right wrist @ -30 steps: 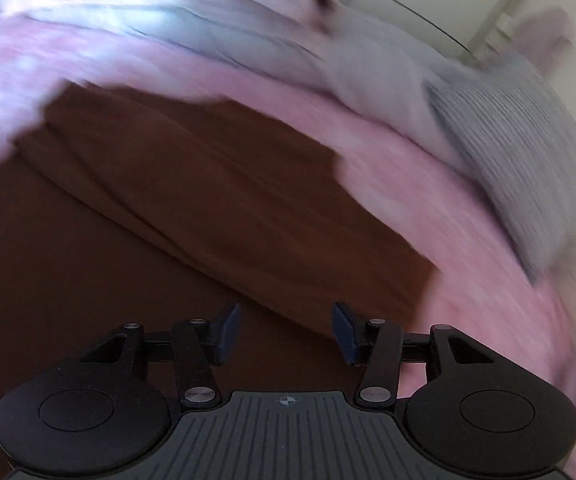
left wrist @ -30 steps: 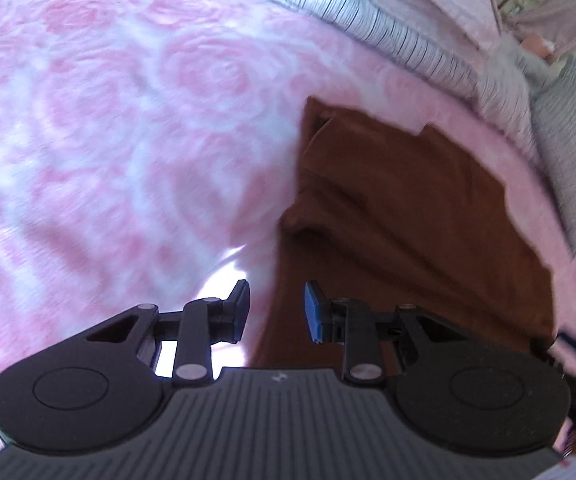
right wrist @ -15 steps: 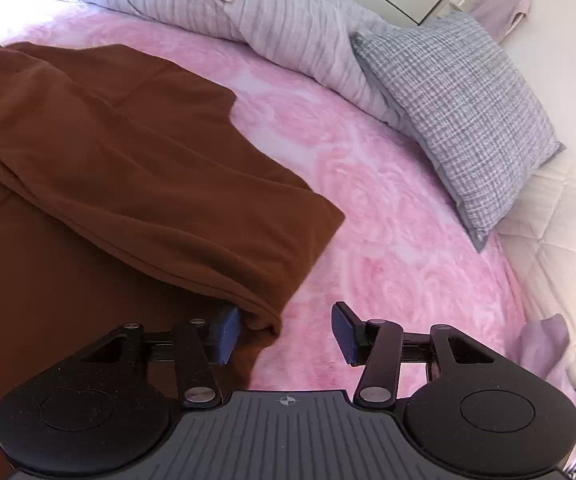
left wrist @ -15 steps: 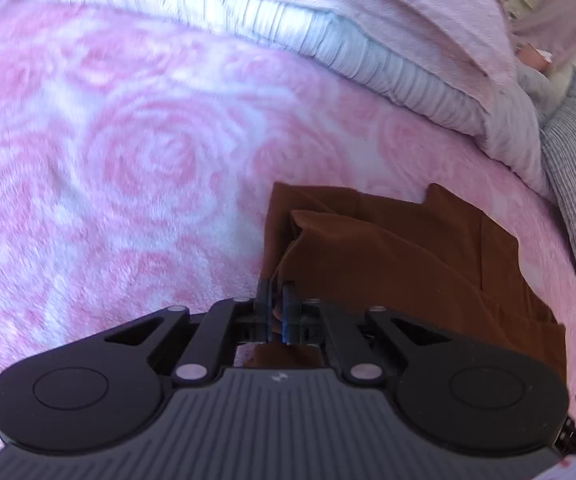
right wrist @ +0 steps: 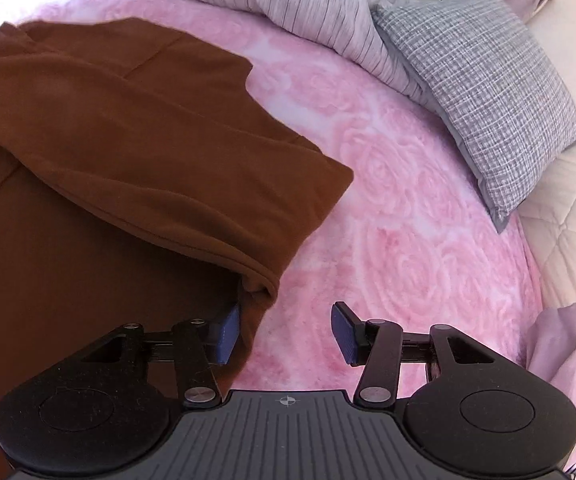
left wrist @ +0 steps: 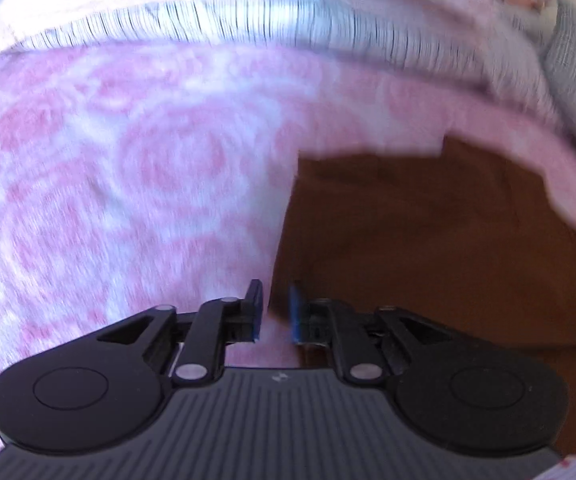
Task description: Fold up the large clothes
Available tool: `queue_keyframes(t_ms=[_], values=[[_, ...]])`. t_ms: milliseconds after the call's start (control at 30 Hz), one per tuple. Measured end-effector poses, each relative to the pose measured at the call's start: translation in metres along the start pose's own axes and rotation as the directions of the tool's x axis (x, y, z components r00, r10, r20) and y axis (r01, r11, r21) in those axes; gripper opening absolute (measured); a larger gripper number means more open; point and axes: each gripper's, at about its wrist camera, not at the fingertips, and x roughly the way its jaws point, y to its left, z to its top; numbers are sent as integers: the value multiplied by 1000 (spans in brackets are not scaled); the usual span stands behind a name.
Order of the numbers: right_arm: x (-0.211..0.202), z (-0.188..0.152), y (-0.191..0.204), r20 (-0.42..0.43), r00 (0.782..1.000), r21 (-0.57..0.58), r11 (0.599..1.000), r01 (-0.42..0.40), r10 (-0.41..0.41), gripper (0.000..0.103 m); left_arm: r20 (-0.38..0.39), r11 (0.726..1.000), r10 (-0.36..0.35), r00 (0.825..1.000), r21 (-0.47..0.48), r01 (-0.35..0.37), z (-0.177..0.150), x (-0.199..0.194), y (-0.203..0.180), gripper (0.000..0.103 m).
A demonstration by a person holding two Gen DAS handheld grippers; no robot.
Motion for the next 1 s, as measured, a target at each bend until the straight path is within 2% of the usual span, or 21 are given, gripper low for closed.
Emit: queue_keyframes(t_ms=[67, 167, 233, 300, 367, 433, 467, 500, 533, 633, 700, 800, 867, 933, 967, 1000], values=[[-9, 4, -8, 5, 1000, 50, 998, -27, 26, 46, 51, 1000, -11, 999, -11, 11, 7, -13, 0, 14], [-26, 16, -22, 88, 992, 168, 980, -107, 93, 46, 101, 997, -43, 994, 64, 37, 13, -22, -8, 14], [-25, 28, -29, 156, 977, 243, 952, -184, 148, 46, 84, 987, -73, 994, 150, 60, 14, -15, -20, 14], [-15, 42, -26, 188, 965, 262, 937, -230, 184, 46, 48, 971, -97, 994, 223, 84, 12, 1, -35, 15], [9, 51, -23, 187, 962, 283, 927, -245, 198, 46, 24, 953, -87, 996, 294, 76, 9, 21, -48, 16], [44, 50, -24, 96, 975, 331, 917, -222, 201, 45, 5, 941, -51, 999, 334, 47, 6, 42, -52, 19], [54, 44, -26, 82, 976, 339, 915, -218, 202, 44, 18, 942, -56, 998, 333, 47, 7, 48, -51, 21], [55, 39, -30, 121, 972, 342, 911, -232, 202, 44, 25, 946, -63, 998, 320, 52, 11, 52, -49, 21], [54, 39, -33, 121, 970, 340, 909, -240, 211, 44, 17, 952, -65, 998, 301, 57, 16, 54, -47, 21], [46, 43, -41, 92, 972, 338, 912, -234, 215, 44, 27, 962, -79, 997, 265, 68, 33, 50, -43, 21], [40, 47, -51, 105, 970, 368, 897, -244, 220, 44, 50, 962, -88, 995, 263, 72, 47, 44, -44, 19], [38, 65, -68, 200, 945, 404, 857, -320, 259, 44, 81, 959, -142, 987, 258, 117, 74, 47, -54, 19], [49, 86, -74, 239, 922, 416, 825, -382, 306, 44, 66, 950, -184, 981, 269, 160, 90, 56, -71, 21], [68, 110, -76, 261, 889, 415, 788, -455, 376, 44, 0, 931, -255, 967, 270, 245, 104, 74, -91, 27], [80, 122, -75, 266, 874, 424, 765, -485, 407, 44, -36, 926, -279, 960, 254, 279, 109, 84, -101, 33], [90, 132, -74, 267, 864, 438, 745, -504, 428, 44, -70, 923, -296, 953, 236, 304, 112, 95, -112, 34]])
